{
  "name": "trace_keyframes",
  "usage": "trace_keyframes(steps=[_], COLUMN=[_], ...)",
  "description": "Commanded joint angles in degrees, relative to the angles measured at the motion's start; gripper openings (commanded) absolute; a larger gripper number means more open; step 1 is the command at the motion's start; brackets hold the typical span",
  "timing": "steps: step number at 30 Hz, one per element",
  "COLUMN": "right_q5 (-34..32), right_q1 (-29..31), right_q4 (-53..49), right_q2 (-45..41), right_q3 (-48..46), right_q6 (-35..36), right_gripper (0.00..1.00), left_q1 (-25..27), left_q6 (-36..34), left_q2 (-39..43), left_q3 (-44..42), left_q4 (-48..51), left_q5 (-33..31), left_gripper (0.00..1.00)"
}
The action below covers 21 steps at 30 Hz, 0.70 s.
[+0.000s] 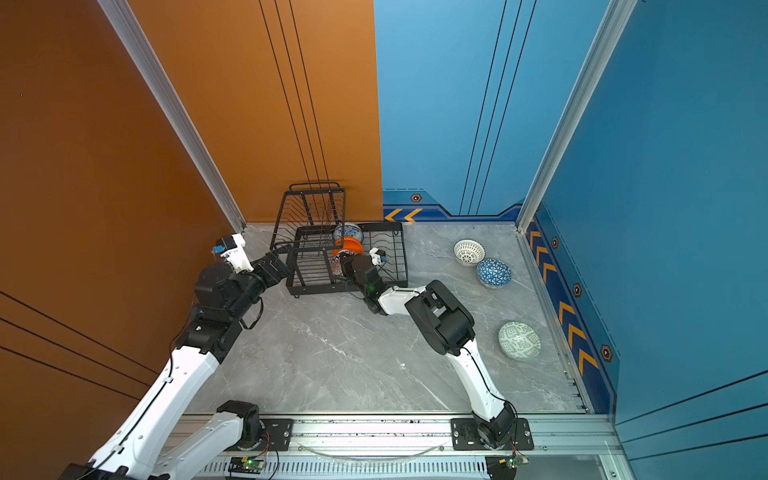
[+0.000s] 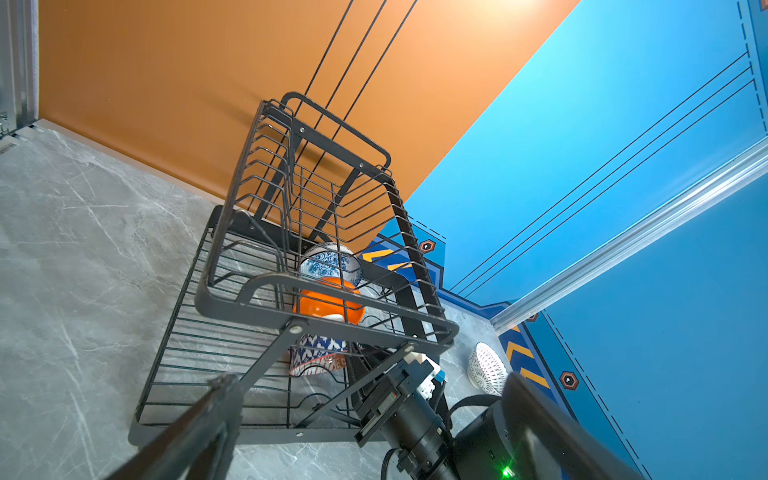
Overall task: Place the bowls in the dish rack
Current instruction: 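Lower the ikat bowl into the rack slots against the orange bowl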
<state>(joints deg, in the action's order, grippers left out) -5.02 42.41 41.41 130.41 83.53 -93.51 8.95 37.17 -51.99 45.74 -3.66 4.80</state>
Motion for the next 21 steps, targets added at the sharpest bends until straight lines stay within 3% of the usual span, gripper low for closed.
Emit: trace_keyframes(steps=[1,13,21], right_q5=[5.07,6.25,6.32], right_q1=[1.31,1.26,1.13], right_q4=[-8.90,-10.04,-10.56], right_q2=[-1.20,-1.21,-1.29], right_q3=[-0.65,0.24,0.49], right_q6=[-0.80,-0.70,-0.47], right_gripper=[0.07,0.17,0.17], left_q1=[-0.43,-0.43,-0.48], left_q6=[0.27,0.37,0.45], left_q2=[0.22,0.18,0.27], left_q3=[-0.80,-0.75,-0.83], left_q4=[-1.89,-1.95,-1.92], left_q5=[1.04,0.99,0.94], left_gripper=[0.98,0.98,0.98])
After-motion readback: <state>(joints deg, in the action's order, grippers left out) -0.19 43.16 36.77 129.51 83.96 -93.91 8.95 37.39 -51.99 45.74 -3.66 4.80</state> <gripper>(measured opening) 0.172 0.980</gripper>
